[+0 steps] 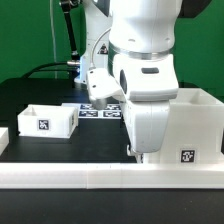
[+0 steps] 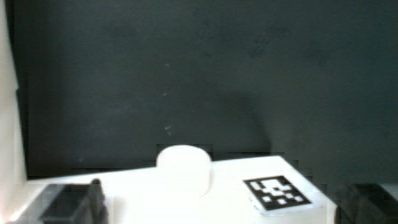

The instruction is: Assemble drawer

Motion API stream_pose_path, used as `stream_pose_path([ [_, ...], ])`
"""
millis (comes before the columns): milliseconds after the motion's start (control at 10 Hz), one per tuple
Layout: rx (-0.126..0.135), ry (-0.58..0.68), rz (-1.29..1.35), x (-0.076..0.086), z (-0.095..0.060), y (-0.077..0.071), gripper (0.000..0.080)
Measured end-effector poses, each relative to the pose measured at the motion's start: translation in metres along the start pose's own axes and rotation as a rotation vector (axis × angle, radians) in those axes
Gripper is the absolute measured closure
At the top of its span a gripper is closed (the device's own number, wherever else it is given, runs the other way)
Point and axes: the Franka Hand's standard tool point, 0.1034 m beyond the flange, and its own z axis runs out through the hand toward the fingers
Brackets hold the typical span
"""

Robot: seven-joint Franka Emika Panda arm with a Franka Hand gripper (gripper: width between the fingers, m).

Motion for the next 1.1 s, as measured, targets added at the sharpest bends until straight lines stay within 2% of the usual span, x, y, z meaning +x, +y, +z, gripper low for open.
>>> stream_pose_path([
  [400,0.01,0.052,-0.004,-0.008,0.006,-0.001,0.0151],
  [600,0.009,0.062,0.004,-0.006,0.006,0.0,0.0151],
  [800,0.025,0.055,0.034,0.007,0.004,0.0,0.0151],
  [900,0.055,0.049,0.048,0.019,-0.005,0.004,0.0151],
  [1000,0.1,0.023,0.066,0.023,-0.014,0.012,0.0151],
  [1100,0.123,0.011,0.082,0.023,-0.014,0.013,0.0151],
])
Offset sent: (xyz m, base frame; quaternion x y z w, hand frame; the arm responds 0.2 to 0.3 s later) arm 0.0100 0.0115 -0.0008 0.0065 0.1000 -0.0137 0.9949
